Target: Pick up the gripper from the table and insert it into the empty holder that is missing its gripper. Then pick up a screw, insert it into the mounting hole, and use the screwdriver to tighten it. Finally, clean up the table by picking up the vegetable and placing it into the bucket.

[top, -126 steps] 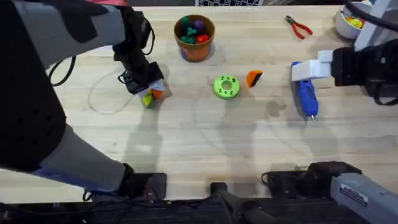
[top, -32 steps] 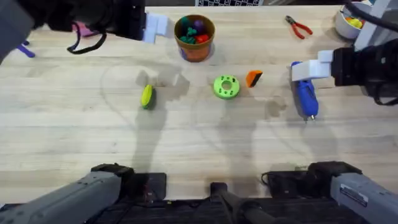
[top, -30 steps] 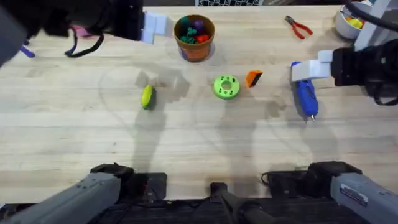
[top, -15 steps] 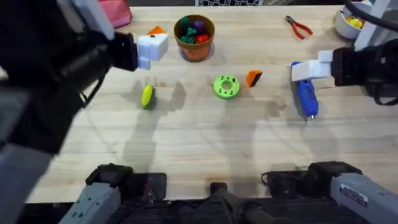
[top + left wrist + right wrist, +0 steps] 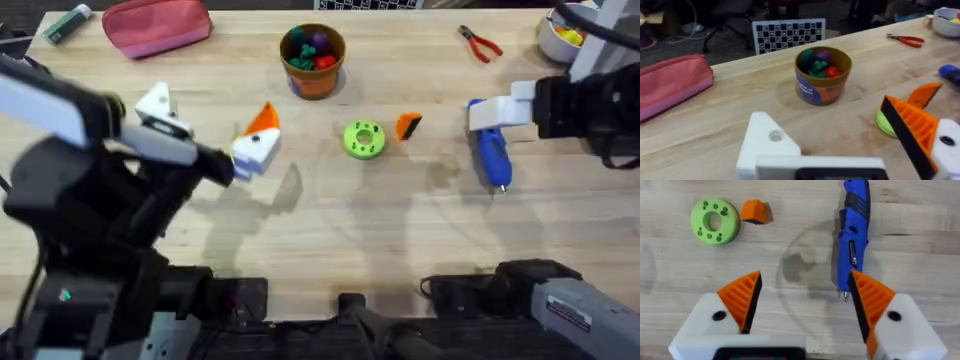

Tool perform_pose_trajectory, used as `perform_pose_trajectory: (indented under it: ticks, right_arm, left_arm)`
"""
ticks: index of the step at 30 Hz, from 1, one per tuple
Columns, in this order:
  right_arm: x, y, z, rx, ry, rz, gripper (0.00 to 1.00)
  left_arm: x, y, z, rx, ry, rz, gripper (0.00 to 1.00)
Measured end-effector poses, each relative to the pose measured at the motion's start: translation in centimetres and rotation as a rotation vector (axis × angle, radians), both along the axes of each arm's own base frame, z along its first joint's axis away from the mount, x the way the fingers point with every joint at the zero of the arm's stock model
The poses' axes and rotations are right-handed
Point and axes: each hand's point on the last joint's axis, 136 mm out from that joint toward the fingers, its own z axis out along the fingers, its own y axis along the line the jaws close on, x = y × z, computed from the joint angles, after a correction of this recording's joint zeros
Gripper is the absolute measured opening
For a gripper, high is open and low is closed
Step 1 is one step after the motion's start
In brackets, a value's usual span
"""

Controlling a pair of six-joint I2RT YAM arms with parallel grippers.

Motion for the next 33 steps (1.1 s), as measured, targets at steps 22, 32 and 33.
perform_pose_trajectory:
  ticks: [22, 32, 33]
  right_arm:
    - [0.0, 0.0, 0.0, 0.000, 0.000, 0.000, 0.994]
    - [0.0, 0.0, 0.0, 0.000, 0.000, 0.000, 0.993]
    - [0.0, 0.0, 0.0, 0.000, 0.000, 0.000, 0.993]
  left_arm:
    - [-2.4, -1.8, -1.8, -0.014, -0.265, -0.120, 0.985]
    - [-3.4, -3.0, -1.1, -0.016, -0.298, -0.203, 0.985]
    - [-3.4, -3.0, -1.1, -0.016, -0.298, -0.209, 0.985]
